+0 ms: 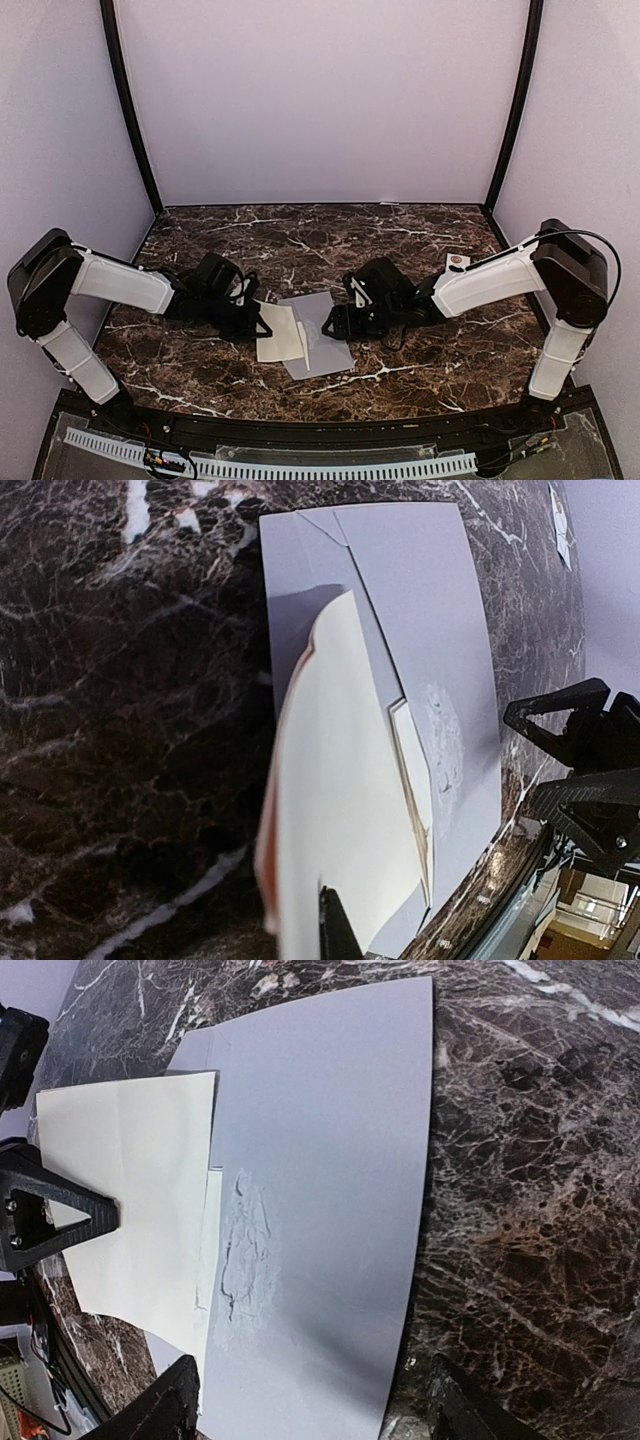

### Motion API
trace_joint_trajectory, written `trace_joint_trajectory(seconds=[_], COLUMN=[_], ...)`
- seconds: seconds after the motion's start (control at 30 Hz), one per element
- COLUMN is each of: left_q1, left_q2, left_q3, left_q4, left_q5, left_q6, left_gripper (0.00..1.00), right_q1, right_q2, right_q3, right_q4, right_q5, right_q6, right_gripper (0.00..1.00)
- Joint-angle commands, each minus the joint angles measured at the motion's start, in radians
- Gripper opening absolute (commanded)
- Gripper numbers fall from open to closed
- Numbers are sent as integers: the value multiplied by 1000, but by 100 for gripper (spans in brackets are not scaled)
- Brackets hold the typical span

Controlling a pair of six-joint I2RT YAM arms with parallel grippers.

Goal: Place the letter into the envelope and seal it

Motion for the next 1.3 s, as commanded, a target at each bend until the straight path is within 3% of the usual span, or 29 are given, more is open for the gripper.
trace_joint_trajectory(seconds=[0.0, 1.27], left_q1=[6, 13], left_q2=[-69, -11], left_q3=[15, 23], left_q4=[-29, -46], left_q5=[41, 25], left_q6=[-13, -75], left_gripper=[0, 0], right_q1=[9, 16], right_q2=[-32, 11], right_q3=[-1, -26], right_q4=[-9, 82], right_q5=[28, -43], right_q6=[-10, 22], right_gripper=[73, 72])
